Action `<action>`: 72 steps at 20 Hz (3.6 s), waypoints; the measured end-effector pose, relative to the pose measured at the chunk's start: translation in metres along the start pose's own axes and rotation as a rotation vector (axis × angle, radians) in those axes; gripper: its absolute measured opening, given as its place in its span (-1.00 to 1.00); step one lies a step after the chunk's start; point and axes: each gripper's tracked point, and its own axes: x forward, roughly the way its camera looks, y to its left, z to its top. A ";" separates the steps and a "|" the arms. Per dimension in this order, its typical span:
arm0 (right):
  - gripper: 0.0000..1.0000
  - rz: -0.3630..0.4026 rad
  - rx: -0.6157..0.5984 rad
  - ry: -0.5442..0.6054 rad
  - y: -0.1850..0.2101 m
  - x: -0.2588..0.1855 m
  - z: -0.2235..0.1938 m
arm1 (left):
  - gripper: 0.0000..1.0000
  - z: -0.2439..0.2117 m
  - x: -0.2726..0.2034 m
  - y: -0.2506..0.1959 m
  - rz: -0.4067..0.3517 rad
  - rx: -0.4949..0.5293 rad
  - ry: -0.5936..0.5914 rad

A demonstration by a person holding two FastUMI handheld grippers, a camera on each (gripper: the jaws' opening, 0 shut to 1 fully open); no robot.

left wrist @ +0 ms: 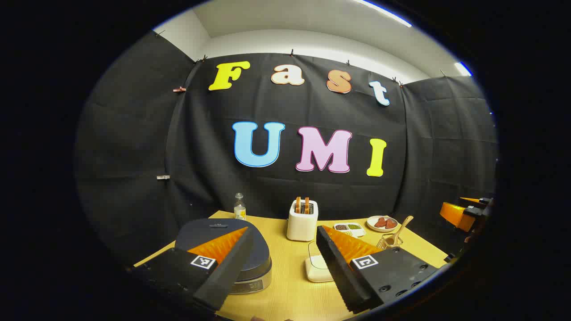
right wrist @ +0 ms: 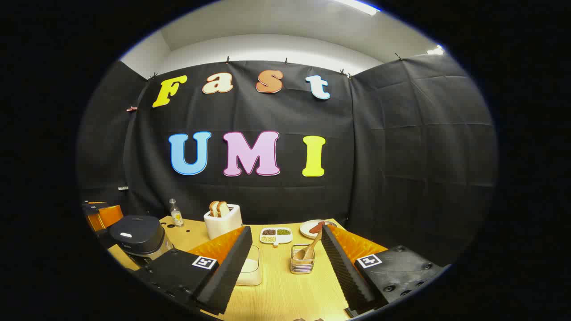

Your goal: Close the left gripper, press the button to open the rice cooker; take a wooden spoon from the chopstick holder with the right hand, scoop a spoonful of rice and pour it into the rice cooker, then put the wooden spoon back into the chopstick holder.

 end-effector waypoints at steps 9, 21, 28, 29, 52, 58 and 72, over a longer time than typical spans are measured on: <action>0.95 -0.009 0.020 -0.007 0.007 -0.003 -0.002 | 0.90 -0.002 0.000 0.009 -0.008 0.004 -0.004; 0.95 0.015 0.025 -0.012 0.023 -0.007 -0.001 | 0.90 -0.003 -0.010 0.025 0.006 -0.008 0.005; 0.96 0.030 0.034 0.029 0.027 -0.014 -0.012 | 0.79 0.002 -0.008 0.022 -0.060 -0.071 0.077; 0.96 0.032 0.036 0.034 0.026 -0.015 -0.014 | 0.73 0.007 -0.008 0.026 -0.063 -0.077 0.085; 0.96 -0.023 0.037 0.120 -0.007 -0.022 -0.035 | -0.89 -0.092 0.059 0.115 -0.007 -0.148 0.465; 0.96 -0.028 0.040 0.159 -0.011 -0.013 -0.047 | -0.89 -0.121 0.070 0.113 0.012 -0.137 0.532; 0.96 0.063 -0.011 0.255 -0.019 0.043 -0.070 | -0.87 -0.121 0.073 0.112 0.101 -0.200 0.549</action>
